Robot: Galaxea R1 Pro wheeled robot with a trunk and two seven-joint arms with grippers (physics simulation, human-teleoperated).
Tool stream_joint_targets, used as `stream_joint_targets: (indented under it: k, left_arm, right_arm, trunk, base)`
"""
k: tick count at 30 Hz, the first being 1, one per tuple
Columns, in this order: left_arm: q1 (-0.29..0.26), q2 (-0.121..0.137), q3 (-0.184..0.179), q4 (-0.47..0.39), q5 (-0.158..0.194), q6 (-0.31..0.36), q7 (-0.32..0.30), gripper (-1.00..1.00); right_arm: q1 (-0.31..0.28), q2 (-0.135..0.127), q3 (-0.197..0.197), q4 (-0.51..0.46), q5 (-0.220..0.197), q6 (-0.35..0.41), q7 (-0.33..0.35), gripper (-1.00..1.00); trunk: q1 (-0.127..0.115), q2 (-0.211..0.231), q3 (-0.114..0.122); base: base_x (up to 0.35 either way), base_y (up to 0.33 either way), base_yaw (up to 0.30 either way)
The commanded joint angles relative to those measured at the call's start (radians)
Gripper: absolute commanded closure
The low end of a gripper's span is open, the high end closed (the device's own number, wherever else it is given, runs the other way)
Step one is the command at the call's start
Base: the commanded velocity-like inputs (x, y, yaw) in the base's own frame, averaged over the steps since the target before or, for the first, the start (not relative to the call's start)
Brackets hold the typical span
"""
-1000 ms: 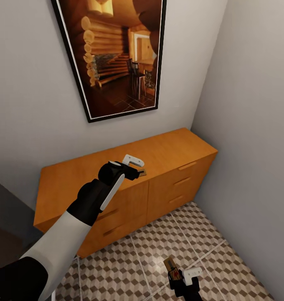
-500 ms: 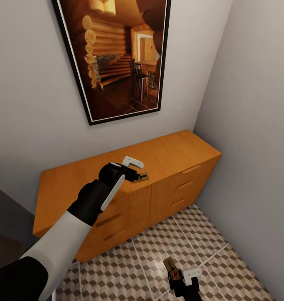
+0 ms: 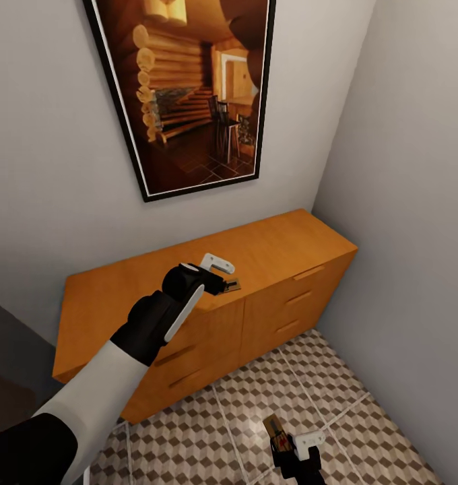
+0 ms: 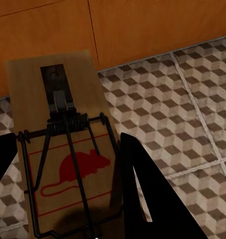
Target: Take the four mousetraps from the cabinet in the bathroom and place them on the bathroom floor. Make sure all four end up on the same floor surface, and ensure that at least two of them are either under or directly next to the same bathroom sink.
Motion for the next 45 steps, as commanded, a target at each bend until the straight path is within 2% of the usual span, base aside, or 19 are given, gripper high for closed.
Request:
stream_joint_targets:
  k: [1,5,9,11,15,19,24,27,31,33,35,36,37,38,39,40,42,43,45]
  left_arm:
    - [-0.001,0.002,-0.003,-0.001,0.010,0.004,0.010,-1.00]
    - [-0.001,0.020,-0.016,-0.009,0.010,0.002,0.001,-1.00]
    - [-0.001,0.055,-0.024,-0.031,0.009,0.000,-0.072,-1.00]
    - [-0.001,0.083,-0.026,-0.054,0.007,-0.001,-0.132,-1.00]
    - [-0.001,0.182,-0.025,-0.120,0.005,-0.003,-0.294,-1.00]
    - [-0.002,0.251,-0.023,-0.169,0.002,-0.009,-0.432,-1.00]
    - [-0.003,0.294,-0.023,-0.196,-0.013,-0.022,-0.597,-1.00]
    - [-0.003,0.313,-0.023,-0.213,-0.049,-0.030,-0.689,-1.00]
    - [-0.003,0.332,-0.023,-0.232,-0.139,-0.079,-0.822,-1.00]
    - [-0.003,0.340,-0.023,-0.234,-0.210,-0.115,-0.919,-1.00]
    - [-0.003,0.348,-0.022,-0.236,-0.304,-0.151,-1.031,-1.00]
    - [-0.003,0.351,-0.022,-0.237,-0.379,-0.176,-1.111,-1.00]
    - [-0.003,0.352,-0.021,-0.237,-0.418,-0.187,-1.152,-1.00]
    - [-0.003,0.353,-0.020,-0.239,-0.498,-0.211,-1.232,-1.00]
    - [-0.003,0.353,-0.018,-0.239,-0.536,-0.222,-1.271,-1.00]
    - [-0.003,0.353,-0.015,-0.241,-0.608,-0.245,-1.347,-1.00]
    - [-0.003,0.352,0.004,-0.251,-0.719,-0.288,-1.467,-1.00]
    - [-0.003,0.351,0.036,-0.263,-0.769,-0.311,-1.523,-1.00]
    - [-0.003,0.350,0.072,-0.274,-0.796,-0.325,-1.555,-1.00]
  right_arm:
    - [-0.001,0.000,0.001,0.001,0.004,-0.003,-0.003,1.00]
    - [-0.001,-0.001,0.001,0.001,0.004,-0.003,-0.003,1.00]
    - [-0.001,-0.001,0.001,0.001,0.004,-0.003,-0.003,1.00]
    - [-0.001,-0.001,0.001,0.001,0.004,-0.003,-0.003,1.00]
    - [-0.001,-0.001,0.001,0.001,0.004,-0.003,-0.003,1.00]
    - [-0.001,-0.002,0.001,0.001,0.004,-0.003,-0.003,1.00]
    - [-0.001,-0.002,0.001,0.001,0.004,0.010,-0.003,1.00]
    - [-0.001,-0.002,0.001,0.001,0.004,0.012,-0.003,1.00]
    - [-0.001,-0.001,0.001,0.001,0.004,0.013,-0.003,1.00]
    - [-0.001,-0.001,0.001,0.001,0.004,0.013,-0.003,1.00]
    - [-0.001,0.000,0.001,0.000,0.004,0.014,-0.003,1.00]
    - [-0.001,0.000,0.001,0.000,0.004,0.014,-0.003,1.00]
    - [-0.001,0.000,0.001,0.000,0.004,0.014,-0.003,1.00]
    - [-0.001,0.000,0.001,0.000,0.004,0.014,-0.003,1.00]
    - [-0.001,0.000,0.001,0.000,0.004,0.014,-0.003,1.00]
    - [-0.001,0.000,0.001,0.000,0.004,0.014,-0.003,1.00]
    - [-0.001,0.000,0.001,0.000,0.004,0.014,-0.003,1.00]
    - [-0.001,0.000,0.001,0.000,0.004,0.014,-0.003,1.00]
    - [-0.001,0.000,0.001,0.000,0.004,0.014,-0.003,1.00]
  trunk:
    - [0.001,-0.002,-0.002]
    - [0.001,-0.002,-0.002]
    - [0.001,-0.002,-0.002]
    - [0.001,-0.002,-0.002]
    - [0.001,-0.002,-0.002]
    - [0.001,-0.002,-0.002]
    - [0.001,-0.002,-0.002]
    - [0.001,-0.002,-0.002]
    - [0.001,-0.002,-0.002]
    - [0.001,-0.002,-0.002]
    - [0.001,-0.002,-0.002]
    - [0.001,-0.002,-0.002]
    - [0.001,-0.002,-0.002]
    - [0.001,-0.002,-0.002]
    - [0.001,-0.002,-0.002]
    - [0.001,-0.002,-0.002]
    - [0.001,-0.002,-0.002]
    - [0.001,-0.002,-0.002]
    - [0.001,-0.002,-0.002]
  base:
    - [0.000,0.000,0.000]
    - [0.000,0.000,0.000]
    - [0.000,0.000,0.000]
    - [0.000,0.000,0.000]
    - [0.000,0.000,0.000]
    - [0.000,0.000,0.000]
    - [0.000,0.000,0.000]
    - [0.000,0.000,0.000]
    - [0.000,0.000,0.000]
    - [0.000,0.000,0.000]
    - [0.000,0.000,0.000]
    - [0.000,0.000,0.000]
    - [0.000,0.000,0.000]
    - [0.000,0.000,0.000]
    - [0.000,0.000,0.000]
    - [0.000,0.000,0.000]
    - [0.000,0.000,0.000]
    - [0.000,0.000,0.000]
    - [0.000,0.000,0.000]
